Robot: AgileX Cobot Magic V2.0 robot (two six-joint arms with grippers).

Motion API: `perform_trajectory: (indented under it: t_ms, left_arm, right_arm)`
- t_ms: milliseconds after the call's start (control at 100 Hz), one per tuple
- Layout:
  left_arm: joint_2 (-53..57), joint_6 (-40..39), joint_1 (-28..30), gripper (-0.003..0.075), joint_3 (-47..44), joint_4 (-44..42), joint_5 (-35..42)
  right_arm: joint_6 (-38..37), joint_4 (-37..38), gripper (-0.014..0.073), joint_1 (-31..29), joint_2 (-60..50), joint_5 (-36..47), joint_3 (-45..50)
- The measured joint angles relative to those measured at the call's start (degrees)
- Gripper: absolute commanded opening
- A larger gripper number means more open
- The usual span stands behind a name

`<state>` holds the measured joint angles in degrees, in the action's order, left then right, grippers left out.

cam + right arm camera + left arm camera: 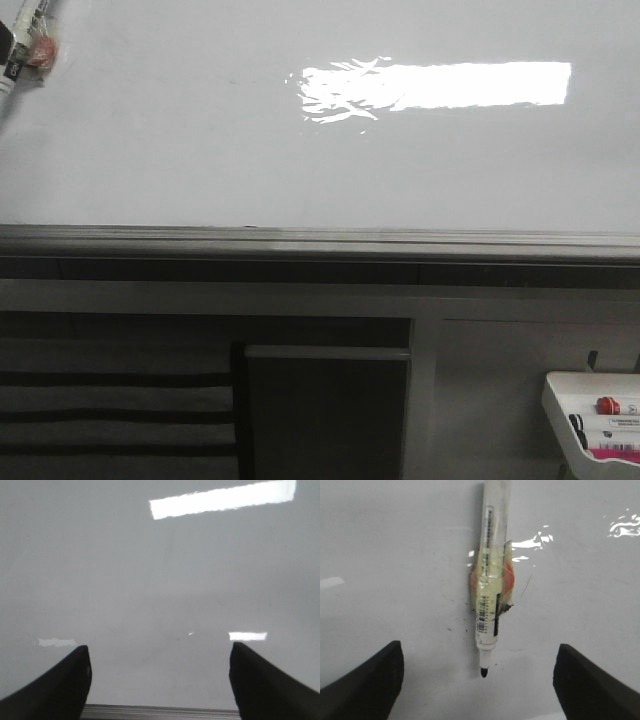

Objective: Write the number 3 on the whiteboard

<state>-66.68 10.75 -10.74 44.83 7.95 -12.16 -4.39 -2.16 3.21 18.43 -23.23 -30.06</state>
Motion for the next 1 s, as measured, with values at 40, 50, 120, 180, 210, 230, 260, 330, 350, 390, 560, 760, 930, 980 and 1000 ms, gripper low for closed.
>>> perform_trajectory:
  t_ms: [40,50,120,180,210,230,260,330,350,390,560,760,930,980,1000]
  left_arm:
    - [-1.84,0.00,-0.28,0.0555,0.64,0.00,0.43]
    - [-2.52,0.00,-0.26,0.0554,0.76,0.00,0.59]
    - [-5.65,0.00,-0.26,0.0543,2.11,-0.14,1.38]
    - [-7.77,0.00,-0.26,0.0514,3.26,-0.14,1.82]
    - [-8.94,0.00,-0.26,0.0492,3.71,-0.14,2.08]
    - [-9.56,0.00,-0.26,0.0475,4.00,-0.14,2.26]
    - [-10.28,0.00,-0.26,0.0445,4.32,-0.14,2.31]
    - [-11.09,0.04,-0.26,0.0379,4.96,-0.28,2.50]
    - [-11.10,0.04,-0.26,0.0366,5.09,-0.28,2.58]
    - [-11.18,0.04,-0.26,0.0327,5.22,-0.37,2.62]
    - [-11.63,0.04,-0.26,0.0192,5.47,-0.37,3.35]
    - [-11.67,0.13,-0.39,0.0072,5.47,-0.37,3.35]
    - [-11.67,0.16,-0.53,-0.0002,5.75,-0.37,2.64]
    - [-11.67,0.56,-0.65,-0.0020,6.34,-0.37,0.94]
    - [-11.67,1.04,-0.66,-0.0019,6.72,-0.37,-0.22]
  right_arm:
    - [0.00,0.00,0.0514,0.00,0.00,0.00,0.00]
    - [0.00,0.00,0.0514,0.00,0.00,0.00,0.00]
    - [0.00,0.00,0.0514,0.00,0.00,0.00,0.00]
    - [0.00,0.00,0.0514,0.00,0.00,0.00,0.00]
    - [0.00,0.00,0.0514,0.00,0.00,0.00,0.00]
    - [0.00,0.00,0.0514,0.00,0.00,0.00,0.00]
    - [0.00,0.00,0.0514,0.00,0.00,0.00,0.00]
    - [0.00,0.00,0.0514,0.00,0.00,0.00,0.00]
    - [0.00,0.00,0.0514,0.00,0.00,0.00,0.00]
    - [0.00,0.00,0.0514,0.00,0.00,0.00,0.00]
    - [0.00,0.00,0.0514,0.00,0.00,0.00,0.00]
    - [0.00,0.00,0.0514,0.00,0.09,-0.13,0.00]
    - [0.00,-0.66,0.0514,0.00,2.25,-5.47,-3.07]
    - [0.00,-1.33,0.0514,0.00,3.95,-7.42,-4.66]
    - [0.00,-1.59,0.0514,0.00,4.48,-8.35,-5.41]
